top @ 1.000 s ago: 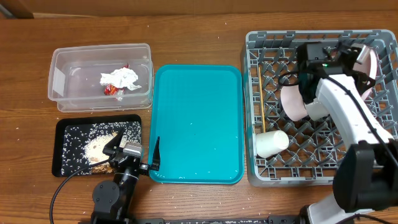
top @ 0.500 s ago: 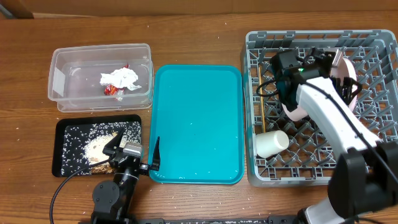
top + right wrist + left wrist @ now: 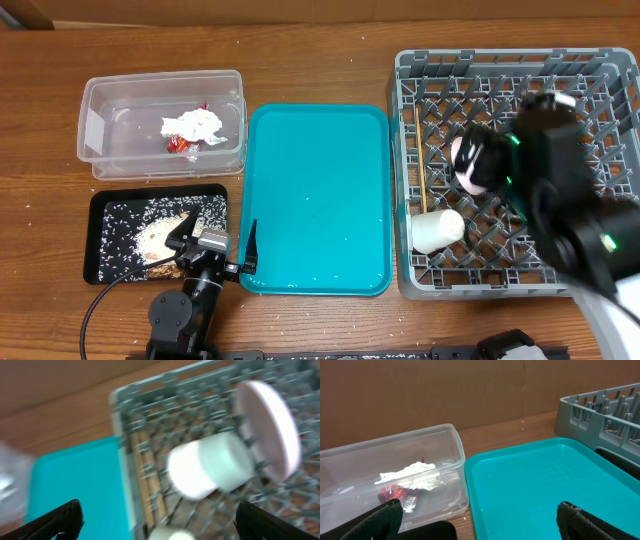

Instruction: Sort waste into correct bins and load items into the dishwasher

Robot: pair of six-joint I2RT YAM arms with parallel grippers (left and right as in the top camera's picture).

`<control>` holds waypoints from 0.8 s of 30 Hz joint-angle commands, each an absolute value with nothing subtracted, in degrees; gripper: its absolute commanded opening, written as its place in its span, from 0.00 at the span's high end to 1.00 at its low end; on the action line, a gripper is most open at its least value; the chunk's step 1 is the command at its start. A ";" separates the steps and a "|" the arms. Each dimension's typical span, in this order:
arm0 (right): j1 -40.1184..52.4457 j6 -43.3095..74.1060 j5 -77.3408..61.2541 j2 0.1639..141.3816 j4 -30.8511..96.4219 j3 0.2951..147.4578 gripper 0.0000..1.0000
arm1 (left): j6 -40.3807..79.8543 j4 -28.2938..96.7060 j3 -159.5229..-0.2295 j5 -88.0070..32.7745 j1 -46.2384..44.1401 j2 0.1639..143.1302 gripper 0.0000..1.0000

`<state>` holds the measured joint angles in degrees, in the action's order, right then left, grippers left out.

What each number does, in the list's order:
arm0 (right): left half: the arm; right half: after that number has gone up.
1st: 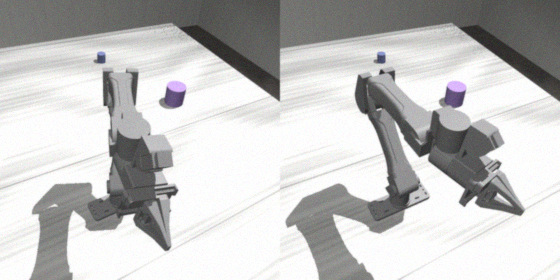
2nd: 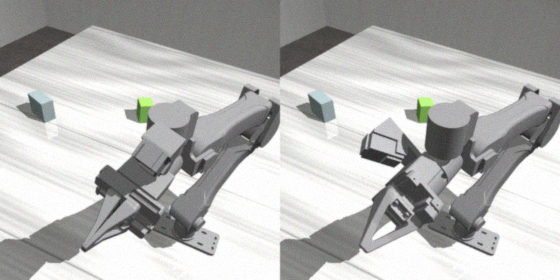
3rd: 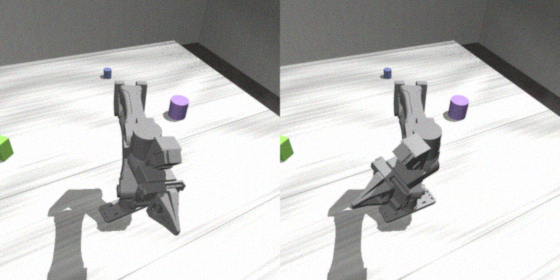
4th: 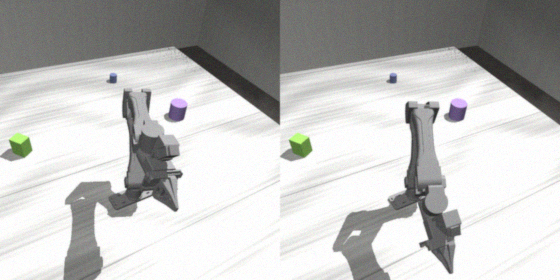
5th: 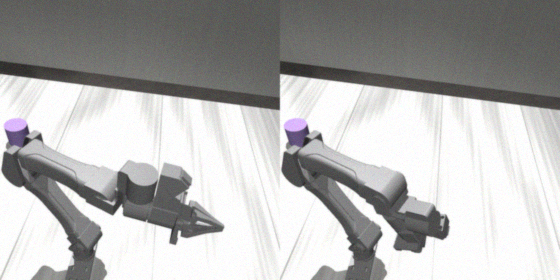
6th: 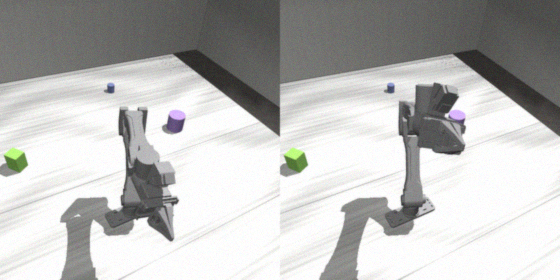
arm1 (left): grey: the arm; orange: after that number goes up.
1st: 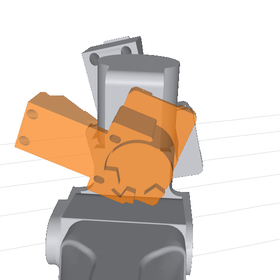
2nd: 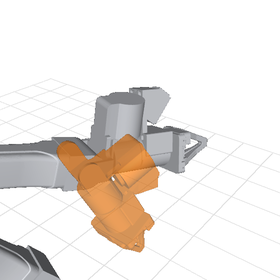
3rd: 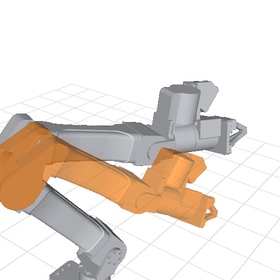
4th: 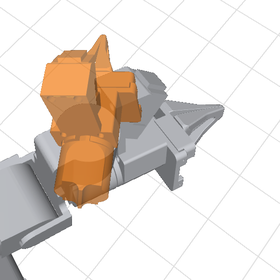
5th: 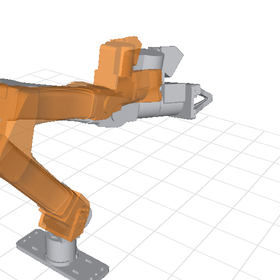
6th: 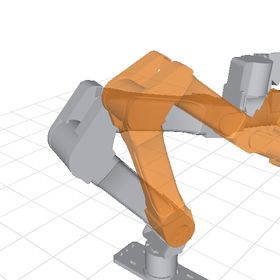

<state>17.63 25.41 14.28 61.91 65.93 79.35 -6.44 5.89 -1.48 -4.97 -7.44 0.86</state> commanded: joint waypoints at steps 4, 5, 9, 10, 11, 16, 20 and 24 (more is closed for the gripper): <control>17.56 21.71 16.73 55.13 67.75 80.23 0.00 | -7.29 5.69 -1.13 -5.56 -7.09 0.25 0.00; 17.56 19.31 18.63 54.00 67.18 80.14 0.00 | -7.29 5.69 -1.13 -5.56 -7.09 0.25 0.00; 17.50 7.94 16.78 50.15 60.47 76.95 0.00 | -7.29 5.69 -1.13 -5.56 -7.09 0.25 0.00; 17.17 5.15 15.03 48.60 57.25 74.85 0.00 | -7.29 5.67 -1.13 -5.56 -7.09 0.25 0.00; 16.53 2.76 12.93 46.35 52.80 71.61 0.00 | -7.29 5.69 -1.13 -5.56 -7.09 0.25 0.00; 11.27 1.50 3.25 33.93 30.79 50.35 0.00 | -7.29 5.69 -1.13 -5.56 -7.09 0.25 0.00; 8.80 1.50 -1.50 24.95 17.96 33.01 0.00 | -7.29 5.69 -1.13 -5.56 -7.09 0.25 0.00; 7.79 1.50 -1.43 16.75 15.29 22.31 0.00 | -7.29 5.69 -1.13 -5.56 -7.09 0.25 0.00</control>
